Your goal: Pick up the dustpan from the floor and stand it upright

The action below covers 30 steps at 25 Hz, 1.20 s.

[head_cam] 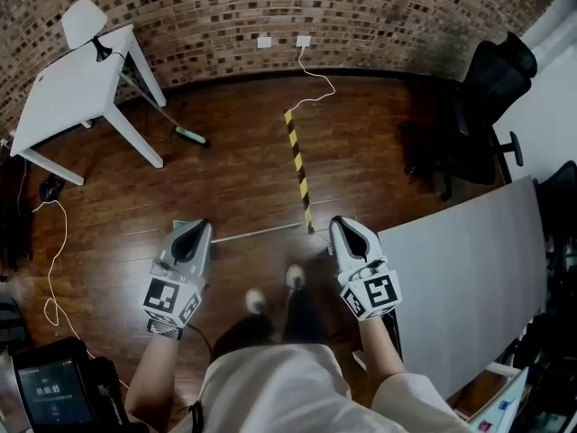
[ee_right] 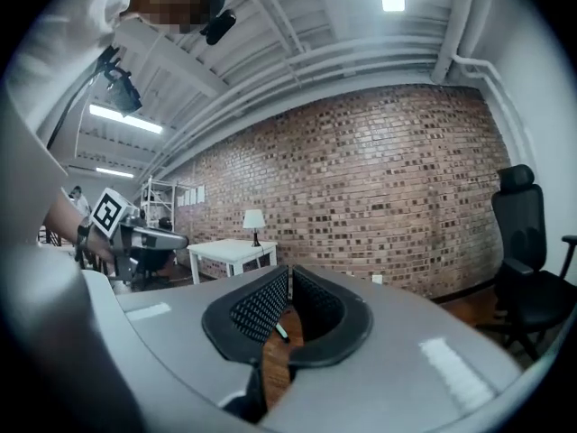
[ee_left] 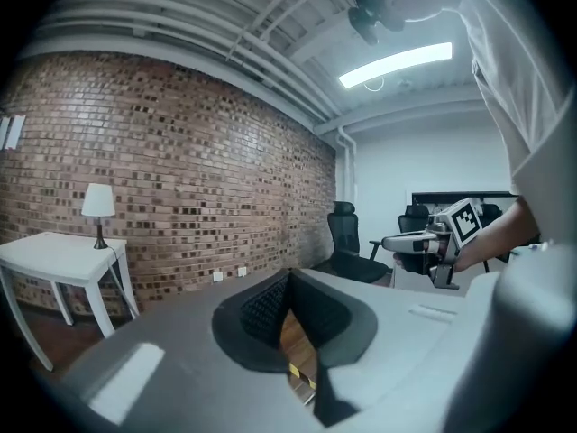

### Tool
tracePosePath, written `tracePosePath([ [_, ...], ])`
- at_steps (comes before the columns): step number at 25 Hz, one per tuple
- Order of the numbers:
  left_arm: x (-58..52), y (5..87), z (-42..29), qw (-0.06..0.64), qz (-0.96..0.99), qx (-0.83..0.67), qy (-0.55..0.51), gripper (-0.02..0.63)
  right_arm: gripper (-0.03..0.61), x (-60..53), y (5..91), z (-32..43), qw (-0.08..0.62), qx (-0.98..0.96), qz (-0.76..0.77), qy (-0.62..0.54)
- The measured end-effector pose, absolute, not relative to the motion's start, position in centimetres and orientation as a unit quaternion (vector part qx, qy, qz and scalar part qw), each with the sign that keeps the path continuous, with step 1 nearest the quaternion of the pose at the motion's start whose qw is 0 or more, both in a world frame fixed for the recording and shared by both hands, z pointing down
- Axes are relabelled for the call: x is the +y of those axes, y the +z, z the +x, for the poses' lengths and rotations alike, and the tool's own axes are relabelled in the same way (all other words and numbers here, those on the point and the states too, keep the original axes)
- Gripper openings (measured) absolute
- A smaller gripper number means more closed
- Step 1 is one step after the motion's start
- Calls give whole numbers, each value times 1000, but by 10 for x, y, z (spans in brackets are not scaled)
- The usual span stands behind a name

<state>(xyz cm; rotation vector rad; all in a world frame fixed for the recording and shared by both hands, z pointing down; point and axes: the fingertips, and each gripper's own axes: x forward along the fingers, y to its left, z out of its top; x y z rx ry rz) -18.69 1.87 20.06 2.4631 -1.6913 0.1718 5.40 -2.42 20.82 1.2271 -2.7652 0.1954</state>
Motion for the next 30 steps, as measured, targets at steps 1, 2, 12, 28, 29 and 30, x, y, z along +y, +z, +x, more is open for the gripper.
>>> tracePosePath([
  [1, 12, 209, -183, 77, 823, -559, 60, 0, 32, -28, 223, 57, 65, -907, 409, 72],
  [2, 5, 217, -178, 79, 826, -554, 64, 0, 40, -31, 238, 61, 75, -904, 414, 81],
  [12, -59, 379, -120, 142, 846, -502, 110, 0, 107, -90, 427, 110, 163, -882, 420, 138],
  [28, -158, 719, -62, 169, 853, -474, 139, 0, 126, -138, 785, 132, 240, -863, 416, 156],
  [29, -160, 739, -58, 167, 857, -466, 144, 0, 126, -138, 807, 134, 246, -861, 418, 153],
  [30, -162, 758, -55, 166, 860, -458, 150, 0, 126, -139, 829, 137, 252, -858, 420, 152],
])
